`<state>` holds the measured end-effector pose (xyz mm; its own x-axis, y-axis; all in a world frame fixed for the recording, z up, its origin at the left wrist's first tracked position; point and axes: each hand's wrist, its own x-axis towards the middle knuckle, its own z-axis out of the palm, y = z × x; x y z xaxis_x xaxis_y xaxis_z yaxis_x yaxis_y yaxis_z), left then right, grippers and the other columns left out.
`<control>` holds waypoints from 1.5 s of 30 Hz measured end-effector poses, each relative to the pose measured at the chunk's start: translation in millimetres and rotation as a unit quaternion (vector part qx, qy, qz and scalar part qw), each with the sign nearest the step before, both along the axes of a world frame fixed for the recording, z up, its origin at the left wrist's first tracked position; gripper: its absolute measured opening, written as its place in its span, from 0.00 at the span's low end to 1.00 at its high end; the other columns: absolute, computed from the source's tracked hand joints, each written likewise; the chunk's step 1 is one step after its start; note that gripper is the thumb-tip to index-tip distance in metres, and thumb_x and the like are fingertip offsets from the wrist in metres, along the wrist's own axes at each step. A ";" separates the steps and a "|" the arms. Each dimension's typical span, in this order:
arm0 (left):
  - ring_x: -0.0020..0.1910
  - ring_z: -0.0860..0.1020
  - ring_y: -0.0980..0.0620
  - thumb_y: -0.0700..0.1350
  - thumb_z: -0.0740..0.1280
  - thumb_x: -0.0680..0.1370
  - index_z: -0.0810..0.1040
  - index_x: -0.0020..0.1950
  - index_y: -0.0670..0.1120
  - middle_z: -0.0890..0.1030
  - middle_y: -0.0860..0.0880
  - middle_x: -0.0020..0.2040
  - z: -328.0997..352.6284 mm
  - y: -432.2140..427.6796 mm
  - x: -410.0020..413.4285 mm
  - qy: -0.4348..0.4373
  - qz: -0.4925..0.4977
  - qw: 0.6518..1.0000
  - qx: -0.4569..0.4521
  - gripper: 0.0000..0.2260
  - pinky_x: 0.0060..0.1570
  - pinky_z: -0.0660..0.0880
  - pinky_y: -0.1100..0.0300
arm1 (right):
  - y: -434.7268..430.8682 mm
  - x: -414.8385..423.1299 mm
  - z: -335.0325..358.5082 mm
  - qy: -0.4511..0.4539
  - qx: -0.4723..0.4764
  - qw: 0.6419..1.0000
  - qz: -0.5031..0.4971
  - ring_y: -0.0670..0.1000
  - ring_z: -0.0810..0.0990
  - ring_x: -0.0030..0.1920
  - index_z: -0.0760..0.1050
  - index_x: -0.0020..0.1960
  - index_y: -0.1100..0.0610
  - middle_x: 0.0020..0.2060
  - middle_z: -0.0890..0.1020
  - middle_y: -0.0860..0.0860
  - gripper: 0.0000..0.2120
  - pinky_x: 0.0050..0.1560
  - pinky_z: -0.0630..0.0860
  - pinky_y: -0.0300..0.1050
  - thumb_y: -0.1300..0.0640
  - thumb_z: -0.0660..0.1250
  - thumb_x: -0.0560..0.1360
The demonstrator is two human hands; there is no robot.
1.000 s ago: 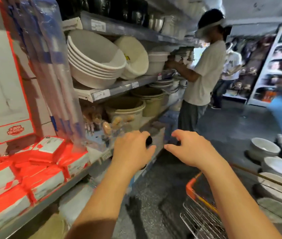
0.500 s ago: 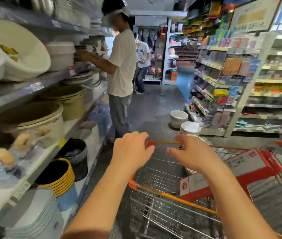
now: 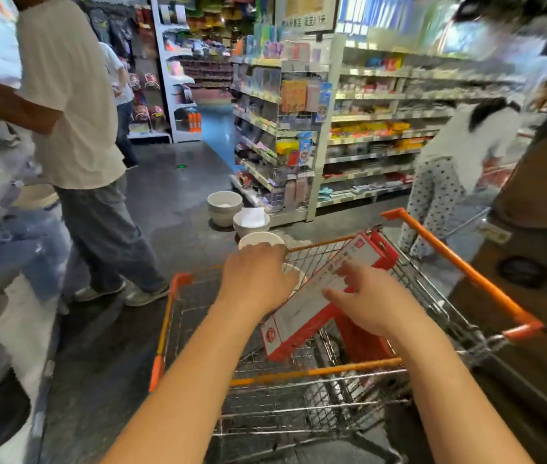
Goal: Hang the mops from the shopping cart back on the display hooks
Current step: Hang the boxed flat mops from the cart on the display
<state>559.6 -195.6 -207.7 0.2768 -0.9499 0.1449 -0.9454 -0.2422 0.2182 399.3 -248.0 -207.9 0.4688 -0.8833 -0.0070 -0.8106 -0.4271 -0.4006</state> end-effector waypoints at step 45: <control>0.78 0.44 0.46 0.49 0.55 0.82 0.61 0.73 0.58 0.55 0.55 0.78 -183.5 -422.5 -103.7 -0.107 -0.188 0.957 0.194 0.19 0.62 0.33 0.26 | -387.0 -70.0 -159.6 0.086 0.112 0.982 -0.129 0.60 0.76 0.57 0.75 0.58 0.54 0.54 0.77 0.56 0.21 0.56 0.73 0.54 0.41 0.64 0.73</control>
